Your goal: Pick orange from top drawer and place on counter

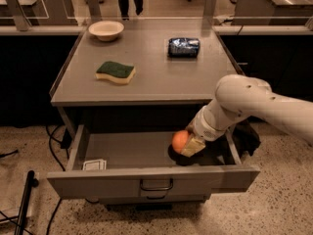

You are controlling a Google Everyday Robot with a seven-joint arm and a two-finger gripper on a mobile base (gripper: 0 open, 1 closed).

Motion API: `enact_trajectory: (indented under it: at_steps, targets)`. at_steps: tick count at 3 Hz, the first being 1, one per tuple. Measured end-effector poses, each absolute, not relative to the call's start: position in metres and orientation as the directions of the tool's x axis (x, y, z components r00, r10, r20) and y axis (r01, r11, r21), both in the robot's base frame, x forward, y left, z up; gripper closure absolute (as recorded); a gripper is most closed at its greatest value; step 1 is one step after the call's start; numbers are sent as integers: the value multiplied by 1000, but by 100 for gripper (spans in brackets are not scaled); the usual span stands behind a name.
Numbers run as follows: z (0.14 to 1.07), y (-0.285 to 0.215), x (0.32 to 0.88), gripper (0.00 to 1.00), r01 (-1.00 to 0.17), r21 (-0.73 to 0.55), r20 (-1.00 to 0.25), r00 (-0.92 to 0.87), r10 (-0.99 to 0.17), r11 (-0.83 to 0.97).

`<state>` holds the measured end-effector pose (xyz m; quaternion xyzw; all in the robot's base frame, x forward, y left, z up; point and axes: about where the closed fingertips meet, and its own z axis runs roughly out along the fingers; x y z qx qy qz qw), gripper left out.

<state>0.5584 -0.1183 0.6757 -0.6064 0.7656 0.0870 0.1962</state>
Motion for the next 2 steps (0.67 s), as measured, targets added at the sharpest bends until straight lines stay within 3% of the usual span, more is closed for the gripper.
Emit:
enact_trajectory:
  at_steps: [2]
  targets:
    - [790, -93, 542, 100, -976, -163, -460, -55, -886, 145]
